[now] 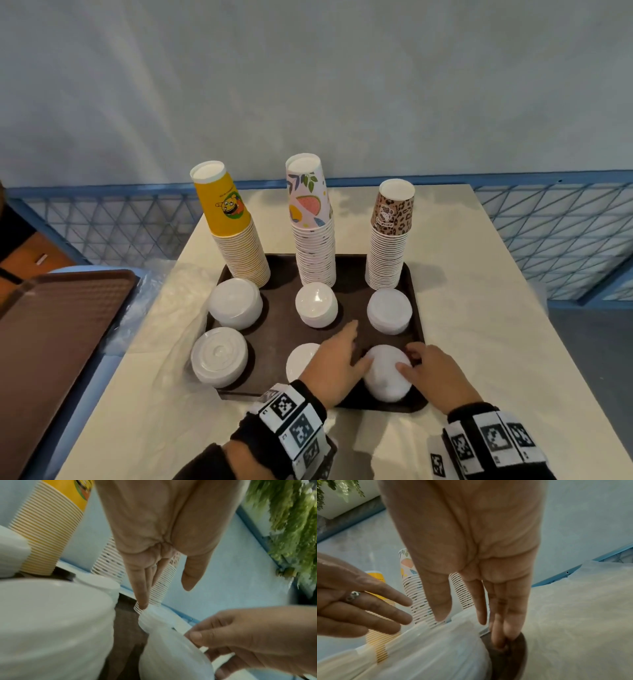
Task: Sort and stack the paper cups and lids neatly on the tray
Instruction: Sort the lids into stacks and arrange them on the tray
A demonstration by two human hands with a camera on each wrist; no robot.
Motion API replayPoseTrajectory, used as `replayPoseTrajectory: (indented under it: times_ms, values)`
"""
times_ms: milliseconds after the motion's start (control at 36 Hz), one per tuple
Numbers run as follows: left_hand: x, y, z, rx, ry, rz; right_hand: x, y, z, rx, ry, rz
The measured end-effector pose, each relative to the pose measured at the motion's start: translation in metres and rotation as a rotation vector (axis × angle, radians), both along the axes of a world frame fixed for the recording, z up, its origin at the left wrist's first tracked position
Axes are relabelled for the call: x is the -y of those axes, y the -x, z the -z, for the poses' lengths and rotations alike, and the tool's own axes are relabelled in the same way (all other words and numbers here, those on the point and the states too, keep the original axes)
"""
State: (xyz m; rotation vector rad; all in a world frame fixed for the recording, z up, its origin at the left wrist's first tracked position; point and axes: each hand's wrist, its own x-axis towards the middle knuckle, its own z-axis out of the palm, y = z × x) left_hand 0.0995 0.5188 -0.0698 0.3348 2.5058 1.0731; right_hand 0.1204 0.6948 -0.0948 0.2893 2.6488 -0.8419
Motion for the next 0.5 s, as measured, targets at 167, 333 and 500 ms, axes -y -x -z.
replayPoseTrajectory:
  times_ms: [167,333,500]
  values:
    - [0.064,-0.001,-0.027,-0.17,-0.161,-0.228,0.02,-0.009,-0.015,-0.313,0.053,0.02]
    - [0.139,0.0,-0.041,-0.326,-0.109,-0.476,0.078,-0.006,-0.035,-0.516,0.157,-0.054]
    - [0.226,-0.009,-0.021,-0.173,0.096,-0.515,0.168,-0.016,-0.034,-0.523,0.235,-0.168]
